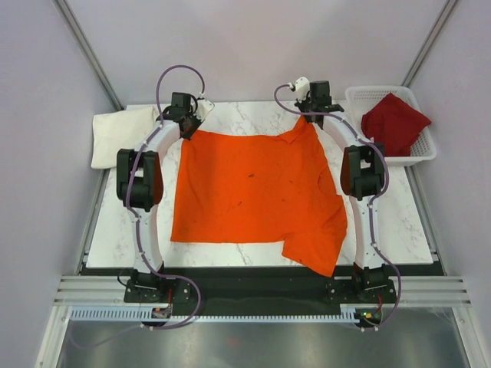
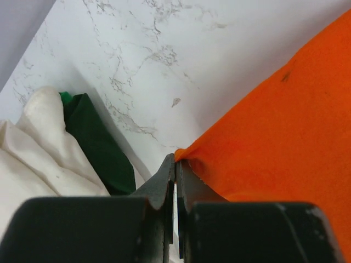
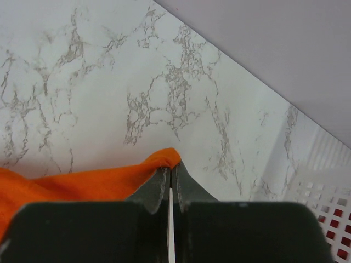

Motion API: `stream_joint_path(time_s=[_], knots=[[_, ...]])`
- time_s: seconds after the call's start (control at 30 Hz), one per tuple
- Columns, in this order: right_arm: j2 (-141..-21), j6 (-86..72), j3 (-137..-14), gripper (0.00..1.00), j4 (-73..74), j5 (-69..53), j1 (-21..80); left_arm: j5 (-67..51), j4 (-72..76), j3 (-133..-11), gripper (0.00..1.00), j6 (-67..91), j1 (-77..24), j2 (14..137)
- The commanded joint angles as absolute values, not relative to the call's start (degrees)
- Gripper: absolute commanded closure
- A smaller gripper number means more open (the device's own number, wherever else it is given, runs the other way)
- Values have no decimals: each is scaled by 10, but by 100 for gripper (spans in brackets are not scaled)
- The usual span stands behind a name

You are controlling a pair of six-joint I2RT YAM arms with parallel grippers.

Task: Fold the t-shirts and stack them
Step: Flatten the tshirt out

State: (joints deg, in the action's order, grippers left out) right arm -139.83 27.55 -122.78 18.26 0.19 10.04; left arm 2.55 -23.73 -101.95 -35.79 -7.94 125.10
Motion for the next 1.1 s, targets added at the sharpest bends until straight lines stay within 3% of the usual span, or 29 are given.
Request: stream_joint_path(time_s=[0.0,0.5,1.07], knots=[[-1427,249,-1271,100,165,32,106,52,-205,-1045,98,-356,-76,1266],[-1424,253,-1281,100,129,76,102,62,-195,-1111,98,-373,-67,1301],[-1405,222,-1265,100,161,16,104,66,-197,-1042,98,-370,-56,1256]])
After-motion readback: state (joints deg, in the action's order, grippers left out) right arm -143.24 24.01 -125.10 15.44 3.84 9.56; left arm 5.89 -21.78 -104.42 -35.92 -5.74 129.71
